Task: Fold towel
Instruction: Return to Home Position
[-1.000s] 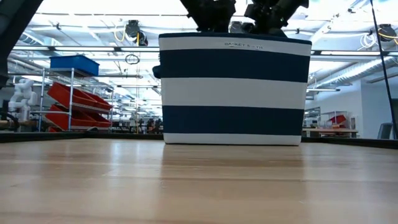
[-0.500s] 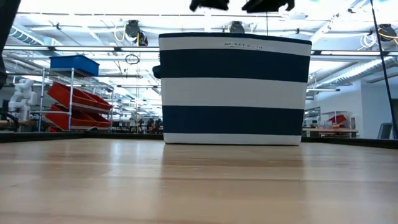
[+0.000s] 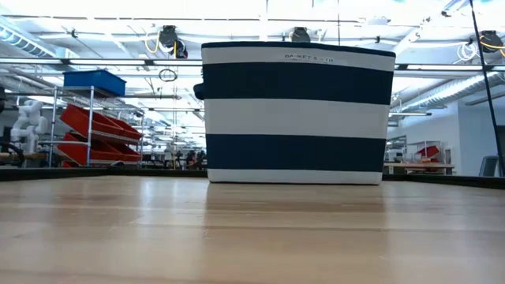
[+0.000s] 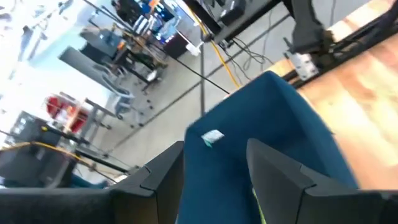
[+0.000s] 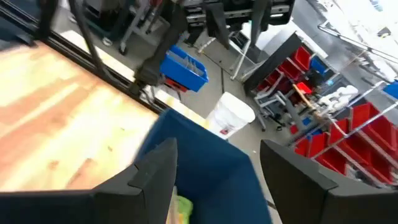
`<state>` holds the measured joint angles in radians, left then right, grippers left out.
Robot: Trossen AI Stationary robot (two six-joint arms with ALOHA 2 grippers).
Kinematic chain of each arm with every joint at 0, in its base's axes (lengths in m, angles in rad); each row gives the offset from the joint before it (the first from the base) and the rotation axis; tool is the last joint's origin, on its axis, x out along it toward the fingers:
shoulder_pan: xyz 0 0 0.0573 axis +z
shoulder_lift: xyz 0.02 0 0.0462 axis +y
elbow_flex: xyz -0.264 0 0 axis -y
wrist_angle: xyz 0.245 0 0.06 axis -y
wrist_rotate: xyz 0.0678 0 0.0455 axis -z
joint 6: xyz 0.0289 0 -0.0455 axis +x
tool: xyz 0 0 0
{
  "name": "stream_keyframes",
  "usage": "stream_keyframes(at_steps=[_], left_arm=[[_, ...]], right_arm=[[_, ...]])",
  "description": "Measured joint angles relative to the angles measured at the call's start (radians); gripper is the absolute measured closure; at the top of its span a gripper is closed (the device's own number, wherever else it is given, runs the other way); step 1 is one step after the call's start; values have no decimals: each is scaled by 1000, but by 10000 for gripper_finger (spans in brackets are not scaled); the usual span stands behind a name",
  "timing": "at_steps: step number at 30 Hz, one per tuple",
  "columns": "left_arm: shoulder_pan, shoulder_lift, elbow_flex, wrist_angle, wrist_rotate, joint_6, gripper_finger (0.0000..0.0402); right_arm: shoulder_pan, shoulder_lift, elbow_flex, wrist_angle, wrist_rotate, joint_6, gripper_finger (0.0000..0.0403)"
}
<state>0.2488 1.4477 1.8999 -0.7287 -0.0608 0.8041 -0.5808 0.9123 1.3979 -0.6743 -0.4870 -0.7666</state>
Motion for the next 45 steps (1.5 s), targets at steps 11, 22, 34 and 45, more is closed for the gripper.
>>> stream_keyframes(at_steps=[11, 22, 34, 45], left_arm=[[0, -142, 0, -231, 39, -160, 223], [0, -226, 0, -319, 83, -235, 223], [-1, -411, -160, -323, 125, -294, 223], [0, -742, -587, -100, 99, -393, 223]], right_arm=[[0, -202, 0, -185, -38, 103, 186], [0, -377, 0, -266, -71, 197, 186], [0, -535, -62, -310, -69, 231, 186], [0, -634, -277, -102, -146, 366, 186]])
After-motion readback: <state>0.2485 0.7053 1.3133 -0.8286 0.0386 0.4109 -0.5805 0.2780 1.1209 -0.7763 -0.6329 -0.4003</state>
